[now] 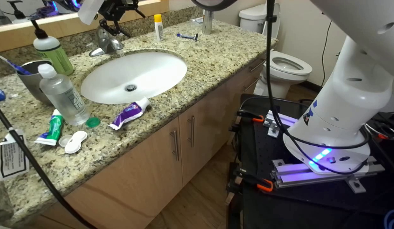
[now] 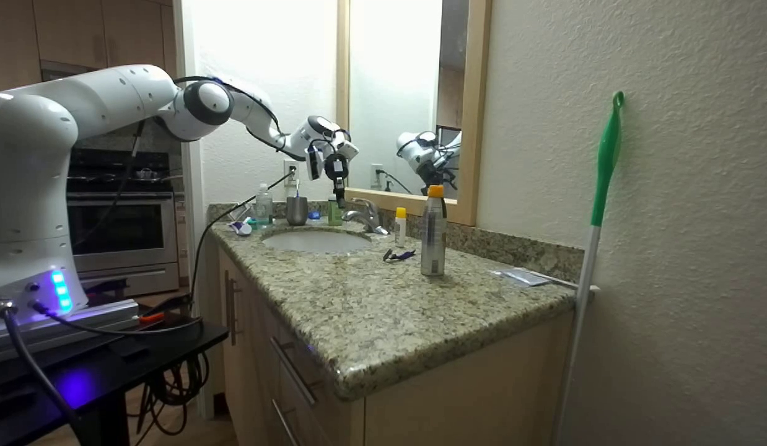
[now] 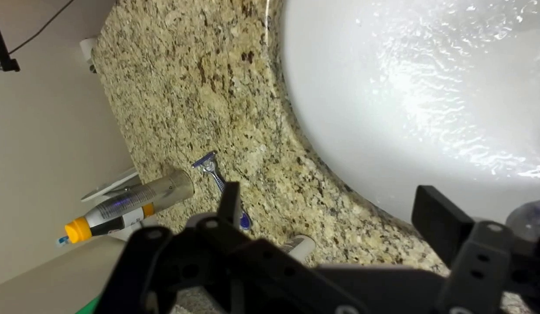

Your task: Close the faucet

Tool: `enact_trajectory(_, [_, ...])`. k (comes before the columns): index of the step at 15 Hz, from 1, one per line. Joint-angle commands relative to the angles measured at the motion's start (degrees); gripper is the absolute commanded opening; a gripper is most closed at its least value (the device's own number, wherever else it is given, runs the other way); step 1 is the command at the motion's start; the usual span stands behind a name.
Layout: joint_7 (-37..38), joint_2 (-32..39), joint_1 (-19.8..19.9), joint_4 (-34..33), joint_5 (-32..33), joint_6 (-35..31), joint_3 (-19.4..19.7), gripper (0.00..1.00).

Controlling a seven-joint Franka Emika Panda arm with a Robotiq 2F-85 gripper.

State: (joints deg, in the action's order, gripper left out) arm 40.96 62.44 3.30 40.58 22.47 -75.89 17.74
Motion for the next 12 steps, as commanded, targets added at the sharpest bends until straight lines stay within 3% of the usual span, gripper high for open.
enact_trajectory(1, [0.1, -0.8, -0.6, 0.1, 1.4, -4.3, 0.4, 1.0])
enact_trajectory(8, [2.6, -1.1, -1.7, 1.4, 6.1, -18.6, 0.8, 1.0])
enact_trajectory(12, [4.2, -0.9, -2.2, 2.5, 8.5, -21.2, 0.8, 1.0])
